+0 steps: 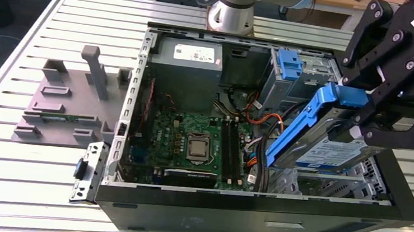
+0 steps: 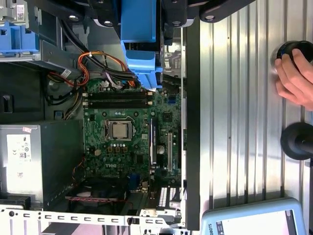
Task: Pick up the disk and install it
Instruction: 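Pick up the disk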
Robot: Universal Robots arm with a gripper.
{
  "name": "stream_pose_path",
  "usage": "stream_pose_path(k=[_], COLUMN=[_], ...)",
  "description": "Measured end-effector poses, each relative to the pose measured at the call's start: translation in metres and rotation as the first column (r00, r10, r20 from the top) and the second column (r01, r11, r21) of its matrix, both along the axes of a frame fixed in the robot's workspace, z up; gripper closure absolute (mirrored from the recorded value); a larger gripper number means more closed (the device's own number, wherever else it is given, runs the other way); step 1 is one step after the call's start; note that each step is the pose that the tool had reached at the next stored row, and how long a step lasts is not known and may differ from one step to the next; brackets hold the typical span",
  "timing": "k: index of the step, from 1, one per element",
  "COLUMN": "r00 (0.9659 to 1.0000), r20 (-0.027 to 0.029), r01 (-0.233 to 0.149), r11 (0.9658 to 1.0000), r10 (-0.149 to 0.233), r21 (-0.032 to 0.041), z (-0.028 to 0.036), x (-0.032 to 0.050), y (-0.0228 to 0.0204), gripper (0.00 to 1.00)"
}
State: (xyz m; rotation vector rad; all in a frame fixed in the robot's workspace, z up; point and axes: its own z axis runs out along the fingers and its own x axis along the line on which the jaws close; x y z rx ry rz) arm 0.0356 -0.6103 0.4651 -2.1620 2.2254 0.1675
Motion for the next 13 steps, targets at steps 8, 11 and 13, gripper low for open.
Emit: stream_pose_path(k=[8,11,13], r00=[1.0000,1.0000,1.0000], r20=[0.0000,0.0000,0.0000], r01=[0.000,0.000,0.000], r11=[1.0000,1.0000,1.0000], r10=[0.000,0.000,0.000], r21=[0.0000,0.0000,0.0001], z=[-0.0001,-0.0002,-0.0003], x=[0.0050,0.0065,0.0074], y=[0.0000,0.0000,0.0000], gripper=[0.63,0.63,0.63])
